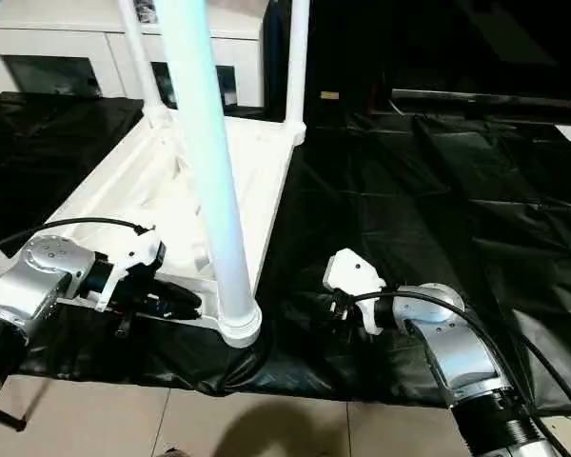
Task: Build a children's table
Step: Rotate table base
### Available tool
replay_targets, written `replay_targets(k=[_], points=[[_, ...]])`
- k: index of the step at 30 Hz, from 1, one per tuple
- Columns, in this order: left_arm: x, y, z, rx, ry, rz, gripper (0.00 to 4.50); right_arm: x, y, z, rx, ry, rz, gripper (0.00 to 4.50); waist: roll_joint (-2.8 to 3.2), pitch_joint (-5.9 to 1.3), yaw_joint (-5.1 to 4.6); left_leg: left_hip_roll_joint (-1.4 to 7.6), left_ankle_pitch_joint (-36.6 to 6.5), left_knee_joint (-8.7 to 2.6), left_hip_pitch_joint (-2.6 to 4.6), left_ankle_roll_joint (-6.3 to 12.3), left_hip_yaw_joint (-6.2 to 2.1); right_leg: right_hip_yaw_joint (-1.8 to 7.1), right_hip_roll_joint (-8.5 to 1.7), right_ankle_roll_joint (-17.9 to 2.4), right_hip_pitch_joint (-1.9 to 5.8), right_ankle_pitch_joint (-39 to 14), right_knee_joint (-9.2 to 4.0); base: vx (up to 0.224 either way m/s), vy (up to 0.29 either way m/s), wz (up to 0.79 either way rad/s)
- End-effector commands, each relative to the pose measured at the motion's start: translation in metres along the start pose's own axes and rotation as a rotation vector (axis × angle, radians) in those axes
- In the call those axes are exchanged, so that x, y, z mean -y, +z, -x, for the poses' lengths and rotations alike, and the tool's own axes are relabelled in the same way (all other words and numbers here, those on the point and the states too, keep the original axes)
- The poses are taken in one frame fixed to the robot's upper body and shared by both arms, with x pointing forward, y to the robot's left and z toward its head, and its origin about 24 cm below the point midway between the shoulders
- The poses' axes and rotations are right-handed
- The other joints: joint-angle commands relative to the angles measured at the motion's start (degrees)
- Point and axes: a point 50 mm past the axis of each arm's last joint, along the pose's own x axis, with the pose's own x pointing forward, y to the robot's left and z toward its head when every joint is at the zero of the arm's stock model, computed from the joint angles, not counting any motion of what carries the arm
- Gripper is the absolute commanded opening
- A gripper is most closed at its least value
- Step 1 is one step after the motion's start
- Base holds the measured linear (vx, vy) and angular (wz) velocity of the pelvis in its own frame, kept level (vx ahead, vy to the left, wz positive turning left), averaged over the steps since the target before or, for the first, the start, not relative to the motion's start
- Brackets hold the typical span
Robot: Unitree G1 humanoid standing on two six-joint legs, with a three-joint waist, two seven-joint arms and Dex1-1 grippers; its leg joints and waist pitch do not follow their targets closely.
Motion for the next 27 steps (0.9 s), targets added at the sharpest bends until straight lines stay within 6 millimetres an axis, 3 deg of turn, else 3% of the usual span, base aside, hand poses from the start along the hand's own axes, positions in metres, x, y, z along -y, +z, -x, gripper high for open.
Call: replay_targets(k=[1, 10, 17, 27], points=[[-0.001, -0.002, 0.0, -0.038, 0.011, -0.028, 1.29, 0.0, 0.002, 0.0, -0.012, 0.02, 0.011, 3.77, 0.64, -3.62, 0.11, 0.66, -17.92, -4.0, 0.8, -0.11, -0.09, 1.92, -3.29, -12.08, 2.78, -14.58, -4.57, 0.0, 0.0, 0.0], [0.001, 0.002, 0.0, 0.011, -0.045, 0.044, 1.29, -0.003, 0.002, 0.0, -0.015, 0.041, 0.005, 3.77, 0.82, -3.61, 0.17, 0.75, -18.22, -4.0, 0.86, -0.25, -0.05, 1.93, -3.3, -13.15, 2.72, -13.63, -4.39, 0.0, 0.0, 0.0], [-0.001, -0.007, -0.003, -0.066, -0.024, -0.005, 1.29, -0.003, 0.002, 0.0, -0.018, 0.047, 0.007, 3.77, 0.76, -3.63, 0.14, 0.69, -18.14, -4.0, 0.82, -0.14, -0.11, 1.95, -3.35, -12.29, 2.8, -14.21, -4.64, 0.0, 0.0, 0.0], [-0.001, -0.009, -0.001, -0.05, -0.018, 0.03, 0.58, -0.003, 0.003, -0.001, -0.014, 0.05, 0.01, 3.77, 0.62, -3.66, 0.08, 0.76, -17.69, -4.02, 0.81, 0.03, -0.06, 1.95, -3.33, -12.89, 2.79, -13.29, -4.5, 0.0, 0.0, 0.0]])
